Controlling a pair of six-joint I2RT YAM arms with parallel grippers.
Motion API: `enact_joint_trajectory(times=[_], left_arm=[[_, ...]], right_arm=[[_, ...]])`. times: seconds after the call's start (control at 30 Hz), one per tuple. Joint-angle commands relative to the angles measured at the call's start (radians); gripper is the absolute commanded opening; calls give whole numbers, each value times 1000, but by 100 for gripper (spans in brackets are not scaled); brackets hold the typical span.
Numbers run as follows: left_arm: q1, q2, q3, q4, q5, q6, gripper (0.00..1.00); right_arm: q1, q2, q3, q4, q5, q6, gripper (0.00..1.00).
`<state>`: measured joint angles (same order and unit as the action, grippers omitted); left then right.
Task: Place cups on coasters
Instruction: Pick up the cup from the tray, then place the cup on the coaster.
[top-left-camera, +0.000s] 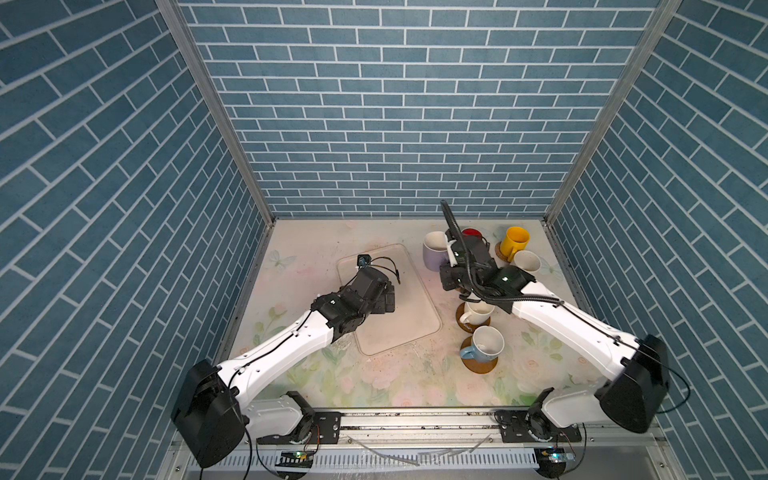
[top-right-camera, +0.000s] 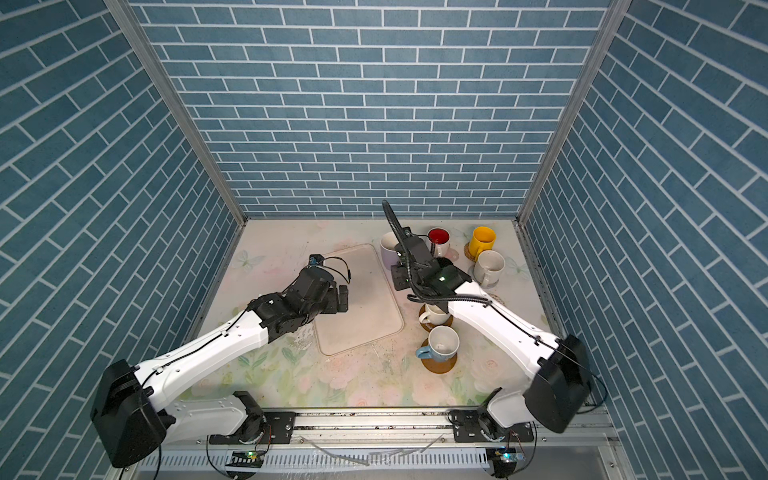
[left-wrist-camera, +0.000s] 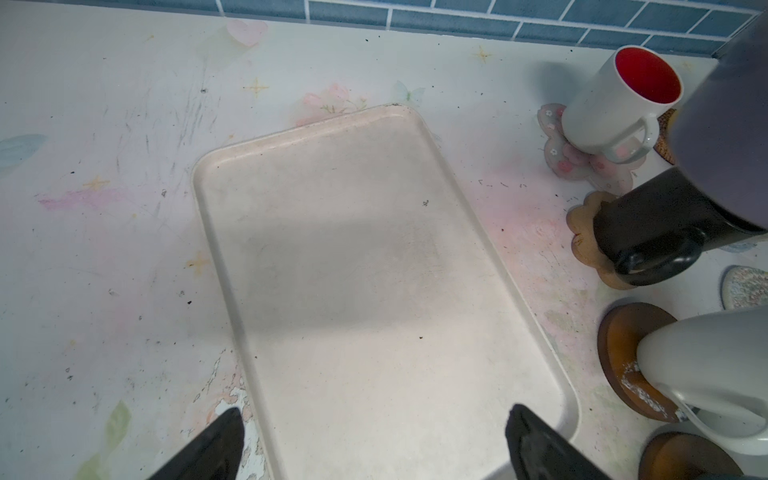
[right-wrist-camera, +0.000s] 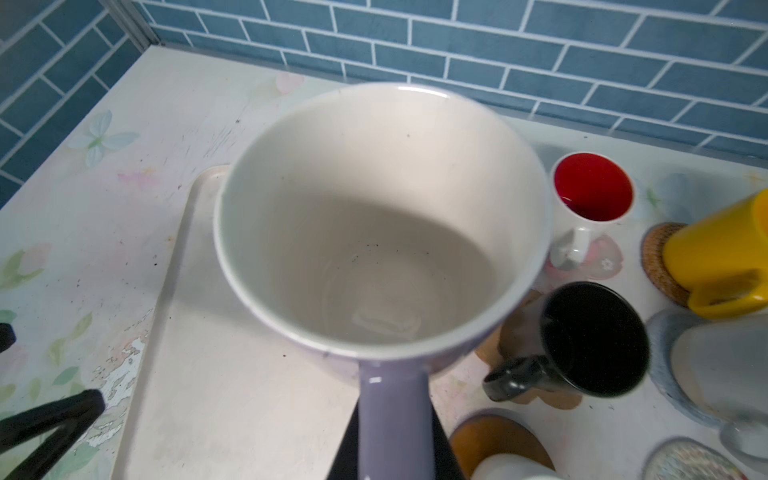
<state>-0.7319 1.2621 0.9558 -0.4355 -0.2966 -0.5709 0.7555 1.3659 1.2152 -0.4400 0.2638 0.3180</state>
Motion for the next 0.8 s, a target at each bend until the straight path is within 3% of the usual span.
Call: enact_joint_trajectory(times=[0.0, 0.4, 0.77], left_arm=[[-19, 31, 39, 1, -18, 11, 99], [-52, 120, 110, 14, -18, 28, 99], [-54, 136, 115, 24, -28, 38, 99]], right_arm=[[-29, -124, -76, 72, 91, 40, 0], [-198, -438, -331, 54, 175, 143, 0], [-353, -586, -464, -5, 260, 242, 0]])
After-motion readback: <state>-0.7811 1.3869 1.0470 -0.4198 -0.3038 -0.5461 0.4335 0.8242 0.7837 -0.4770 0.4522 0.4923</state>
